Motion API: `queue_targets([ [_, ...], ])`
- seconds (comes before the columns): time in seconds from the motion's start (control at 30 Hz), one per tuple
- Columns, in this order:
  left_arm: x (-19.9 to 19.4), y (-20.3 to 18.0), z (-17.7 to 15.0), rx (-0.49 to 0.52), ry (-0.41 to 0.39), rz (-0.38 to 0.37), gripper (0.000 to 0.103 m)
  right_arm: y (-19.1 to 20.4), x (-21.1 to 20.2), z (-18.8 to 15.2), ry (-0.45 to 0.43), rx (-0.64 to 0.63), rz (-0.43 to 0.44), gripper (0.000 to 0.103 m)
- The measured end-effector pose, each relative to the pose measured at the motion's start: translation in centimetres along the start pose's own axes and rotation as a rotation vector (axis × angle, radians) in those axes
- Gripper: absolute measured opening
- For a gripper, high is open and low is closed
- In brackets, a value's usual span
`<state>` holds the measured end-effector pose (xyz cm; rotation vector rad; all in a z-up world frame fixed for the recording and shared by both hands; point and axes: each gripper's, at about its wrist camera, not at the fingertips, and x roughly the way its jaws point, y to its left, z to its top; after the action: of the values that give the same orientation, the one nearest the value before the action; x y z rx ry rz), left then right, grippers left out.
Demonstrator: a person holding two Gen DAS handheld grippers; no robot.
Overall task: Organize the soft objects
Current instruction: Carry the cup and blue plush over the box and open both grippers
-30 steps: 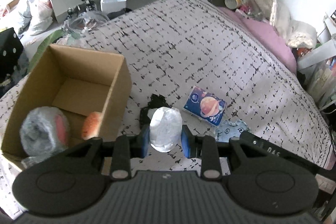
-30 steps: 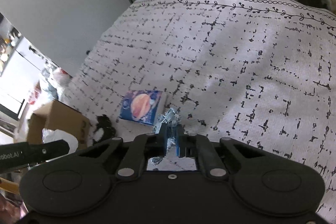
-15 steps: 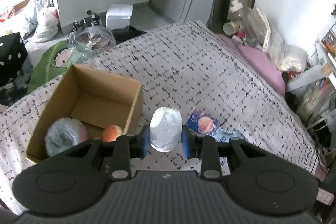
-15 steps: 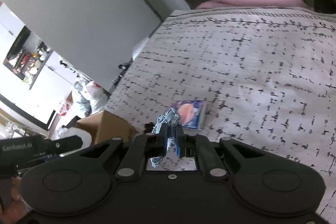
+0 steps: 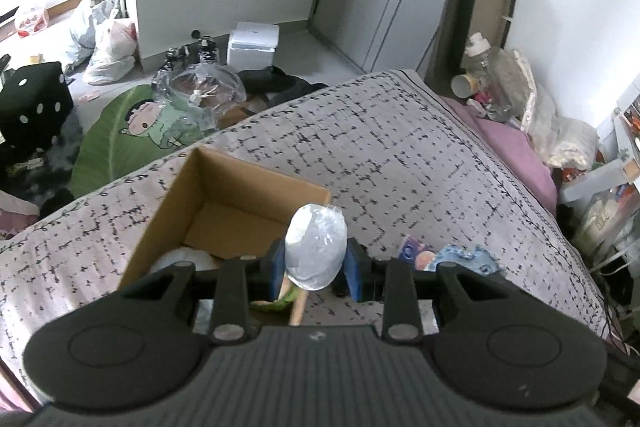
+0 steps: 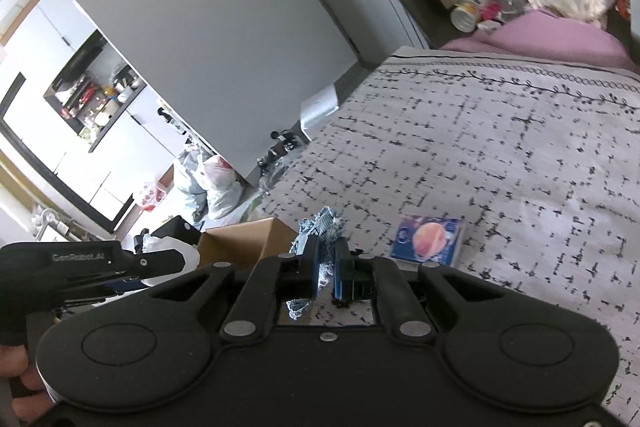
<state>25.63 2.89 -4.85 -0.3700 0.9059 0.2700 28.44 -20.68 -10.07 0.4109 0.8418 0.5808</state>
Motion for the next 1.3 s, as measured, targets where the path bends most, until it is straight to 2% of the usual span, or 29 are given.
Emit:
queue_targets([
  [0.47,2.3,4.4,-0.3,-0.06,0.038,0.005,0.03,4.4,0.8,-0.5,0.001,-0.095,0.052,0.007],
  [0.9,6.7,6.5,-2.0,-0.124,0.135,-0.011,0.031,6.0,2.8,-1.2,0.001,-0.108,0.085,0.007],
  [1.1,7.5,7.5,-1.9,-0.13,0.157,-0.015,0.036,7.3,4.8,-2.2,0.037,-0.146,0.087,0.007],
  [1.3,7.0,8.9,-1.1,-0.154,0.144,-0.016,0.039,8.3,6.1,-3.3,0.06,-0.164,0.079,0.008],
])
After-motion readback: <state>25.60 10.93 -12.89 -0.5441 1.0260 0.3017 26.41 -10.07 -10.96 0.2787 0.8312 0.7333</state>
